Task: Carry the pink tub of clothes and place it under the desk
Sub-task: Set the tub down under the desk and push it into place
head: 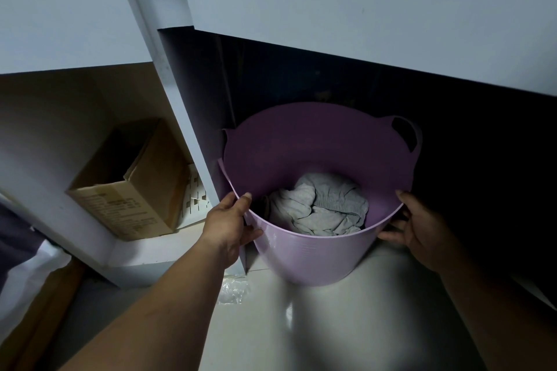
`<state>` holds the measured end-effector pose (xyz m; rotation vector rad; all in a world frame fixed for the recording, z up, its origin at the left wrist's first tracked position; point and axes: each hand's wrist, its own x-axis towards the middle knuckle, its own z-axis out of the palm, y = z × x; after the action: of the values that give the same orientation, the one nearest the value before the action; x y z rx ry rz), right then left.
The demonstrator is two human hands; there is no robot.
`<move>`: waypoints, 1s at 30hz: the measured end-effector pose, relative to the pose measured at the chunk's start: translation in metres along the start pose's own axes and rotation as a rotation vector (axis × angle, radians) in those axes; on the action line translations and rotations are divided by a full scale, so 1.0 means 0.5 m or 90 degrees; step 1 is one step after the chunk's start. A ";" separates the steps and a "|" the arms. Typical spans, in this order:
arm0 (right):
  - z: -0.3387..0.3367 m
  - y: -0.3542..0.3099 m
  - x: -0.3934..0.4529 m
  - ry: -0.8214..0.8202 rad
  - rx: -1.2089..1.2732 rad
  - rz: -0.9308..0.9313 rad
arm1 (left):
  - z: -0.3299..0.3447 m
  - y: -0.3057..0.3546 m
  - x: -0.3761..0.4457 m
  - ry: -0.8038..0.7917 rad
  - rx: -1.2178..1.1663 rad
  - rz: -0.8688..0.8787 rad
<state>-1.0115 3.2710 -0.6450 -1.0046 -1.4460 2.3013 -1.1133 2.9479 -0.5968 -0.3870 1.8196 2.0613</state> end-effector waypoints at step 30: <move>-0.019 0.022 0.014 0.008 0.002 -0.003 | 0.014 -0.015 -0.005 0.022 -0.044 -0.034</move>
<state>-1.0086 3.2761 -0.6600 -1.0124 -1.4371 2.2894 -1.1075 2.9555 -0.6015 -0.4873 1.7420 2.0975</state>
